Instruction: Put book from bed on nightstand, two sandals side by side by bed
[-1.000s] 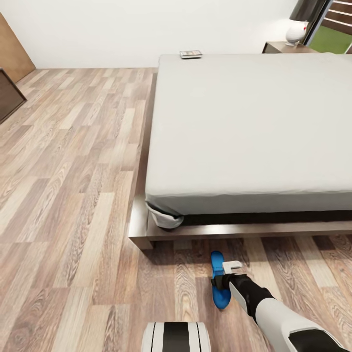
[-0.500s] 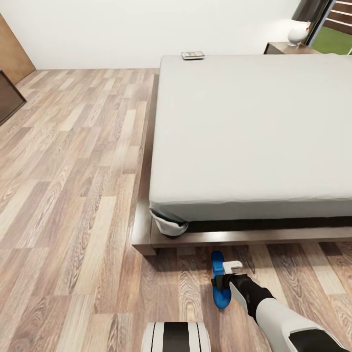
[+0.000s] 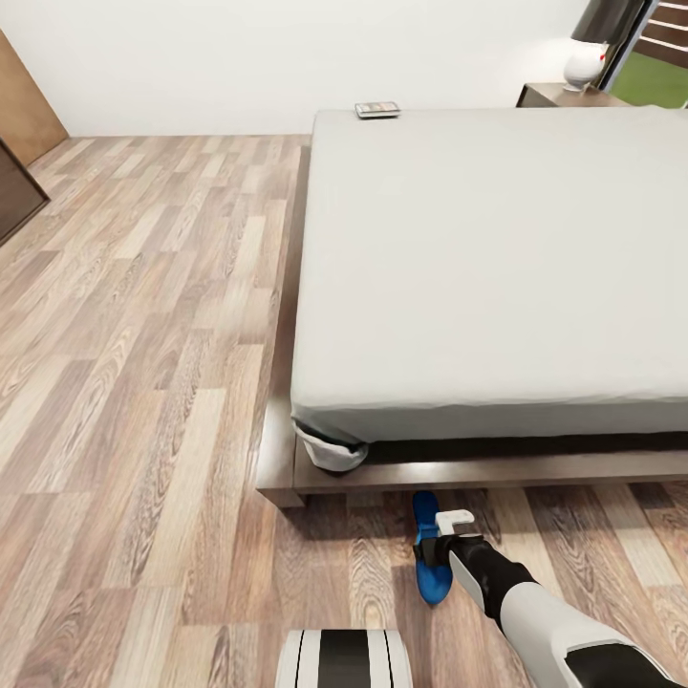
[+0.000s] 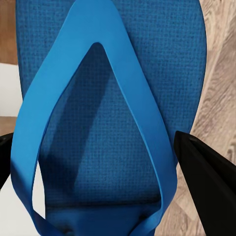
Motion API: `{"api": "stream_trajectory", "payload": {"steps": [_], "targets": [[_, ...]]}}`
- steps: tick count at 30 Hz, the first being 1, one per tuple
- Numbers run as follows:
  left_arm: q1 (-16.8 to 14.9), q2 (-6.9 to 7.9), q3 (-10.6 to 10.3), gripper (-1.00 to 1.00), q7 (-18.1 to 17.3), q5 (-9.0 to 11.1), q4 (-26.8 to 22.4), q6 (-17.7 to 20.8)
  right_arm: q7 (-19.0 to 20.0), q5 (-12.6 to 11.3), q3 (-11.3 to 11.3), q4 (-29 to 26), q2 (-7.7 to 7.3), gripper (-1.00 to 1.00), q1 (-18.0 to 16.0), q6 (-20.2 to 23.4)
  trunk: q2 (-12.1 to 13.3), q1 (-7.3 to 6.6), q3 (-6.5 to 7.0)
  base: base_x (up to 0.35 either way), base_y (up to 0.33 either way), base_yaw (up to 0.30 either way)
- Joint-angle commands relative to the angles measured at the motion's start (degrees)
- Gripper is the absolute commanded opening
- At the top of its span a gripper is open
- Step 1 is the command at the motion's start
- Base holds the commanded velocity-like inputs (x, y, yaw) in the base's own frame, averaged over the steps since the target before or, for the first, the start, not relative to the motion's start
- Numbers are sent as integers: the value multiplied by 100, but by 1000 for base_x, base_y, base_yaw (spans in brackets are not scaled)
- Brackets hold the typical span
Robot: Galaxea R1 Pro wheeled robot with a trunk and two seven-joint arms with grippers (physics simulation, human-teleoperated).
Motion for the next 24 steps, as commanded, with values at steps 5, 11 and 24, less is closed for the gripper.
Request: {"api": "stream_trajectory", "payload": {"steps": [5, 11, 24], "targets": [[-4, 1, -11, -100, -4, 59, 2, -34, 2, -18, 35, -11, -5, -100, 0, 34, -1, -1, -3, 2, 0, 0], [-3, 1, -11, -100, -6, 59, 2, -30, 0, -21, 34, -11, -6, -100, 0, 34, -7, 9, -92, 0, 0, 0], [-4, 1, -11, -100, 5, 59, 2, -27, -14, -50, 32, -19, 16, -100, -75, 39, -15, 25, -225, 0, 0, 0]]}}
